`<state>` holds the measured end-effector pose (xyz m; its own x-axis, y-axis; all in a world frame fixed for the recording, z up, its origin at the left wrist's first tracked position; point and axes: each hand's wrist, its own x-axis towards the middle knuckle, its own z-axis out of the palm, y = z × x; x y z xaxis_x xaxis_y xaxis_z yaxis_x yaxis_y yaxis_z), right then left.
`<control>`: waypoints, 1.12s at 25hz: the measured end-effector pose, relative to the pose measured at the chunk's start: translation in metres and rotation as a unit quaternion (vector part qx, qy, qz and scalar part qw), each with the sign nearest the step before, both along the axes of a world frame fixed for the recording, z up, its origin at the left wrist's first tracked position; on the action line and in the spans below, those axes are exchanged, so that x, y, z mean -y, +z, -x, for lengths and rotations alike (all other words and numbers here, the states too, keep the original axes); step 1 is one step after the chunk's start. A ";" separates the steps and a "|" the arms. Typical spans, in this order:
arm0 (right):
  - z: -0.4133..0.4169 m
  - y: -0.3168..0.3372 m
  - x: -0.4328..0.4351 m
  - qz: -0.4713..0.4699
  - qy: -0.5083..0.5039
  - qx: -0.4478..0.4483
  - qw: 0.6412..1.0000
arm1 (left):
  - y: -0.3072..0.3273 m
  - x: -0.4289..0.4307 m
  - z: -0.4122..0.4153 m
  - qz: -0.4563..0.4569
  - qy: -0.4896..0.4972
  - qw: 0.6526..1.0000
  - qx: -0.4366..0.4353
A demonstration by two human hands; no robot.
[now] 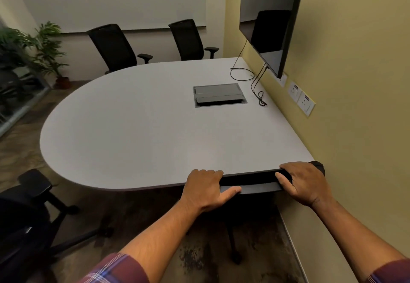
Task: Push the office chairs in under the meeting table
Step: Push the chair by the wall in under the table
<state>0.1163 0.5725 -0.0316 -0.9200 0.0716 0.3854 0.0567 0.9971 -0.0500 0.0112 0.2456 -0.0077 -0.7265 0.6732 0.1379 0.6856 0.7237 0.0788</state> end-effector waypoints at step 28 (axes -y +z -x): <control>0.027 0.014 -0.005 0.028 0.000 0.062 0.998 | -0.011 -0.008 0.022 -0.029 0.042 0.999 0.016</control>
<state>0.0895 0.5775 -0.0179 -0.9604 0.0909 0.2633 0.0668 0.9928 -0.0990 -0.0110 0.2538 -0.0190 -0.7848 0.6011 0.1510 0.6190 0.7723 0.1429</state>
